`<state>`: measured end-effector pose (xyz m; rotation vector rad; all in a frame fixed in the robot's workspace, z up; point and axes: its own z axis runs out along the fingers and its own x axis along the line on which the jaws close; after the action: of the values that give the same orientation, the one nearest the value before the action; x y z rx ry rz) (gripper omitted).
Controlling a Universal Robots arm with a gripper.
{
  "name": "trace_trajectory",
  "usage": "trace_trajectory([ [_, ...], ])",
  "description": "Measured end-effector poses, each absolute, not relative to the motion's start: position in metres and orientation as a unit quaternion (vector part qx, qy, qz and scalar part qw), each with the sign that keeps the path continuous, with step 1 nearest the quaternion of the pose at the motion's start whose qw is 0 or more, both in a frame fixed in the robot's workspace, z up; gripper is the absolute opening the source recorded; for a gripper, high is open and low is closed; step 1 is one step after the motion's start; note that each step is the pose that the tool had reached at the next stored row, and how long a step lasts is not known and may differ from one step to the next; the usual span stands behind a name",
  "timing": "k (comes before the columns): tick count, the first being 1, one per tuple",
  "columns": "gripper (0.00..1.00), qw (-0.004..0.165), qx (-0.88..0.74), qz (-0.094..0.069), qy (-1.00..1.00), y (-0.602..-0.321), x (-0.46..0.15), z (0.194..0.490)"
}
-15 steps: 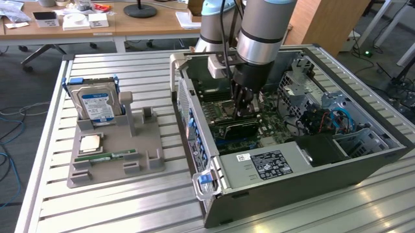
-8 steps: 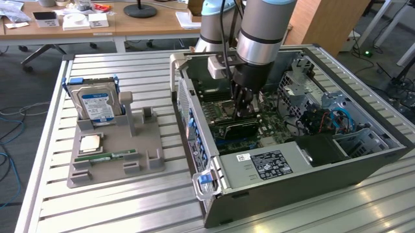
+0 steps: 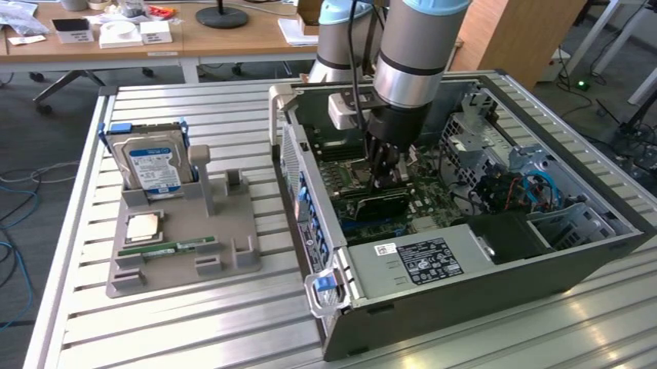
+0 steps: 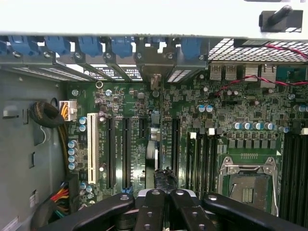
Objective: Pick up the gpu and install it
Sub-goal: 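Press down on the gpu until it lock into place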
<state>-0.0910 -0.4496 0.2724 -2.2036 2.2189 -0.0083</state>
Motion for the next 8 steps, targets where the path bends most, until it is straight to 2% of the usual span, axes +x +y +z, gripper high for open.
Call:
trace_trajectory([
  [8,0.11,0.007,-0.705,-0.003,0.710,-0.4497,-0.0910,0.2705],
])
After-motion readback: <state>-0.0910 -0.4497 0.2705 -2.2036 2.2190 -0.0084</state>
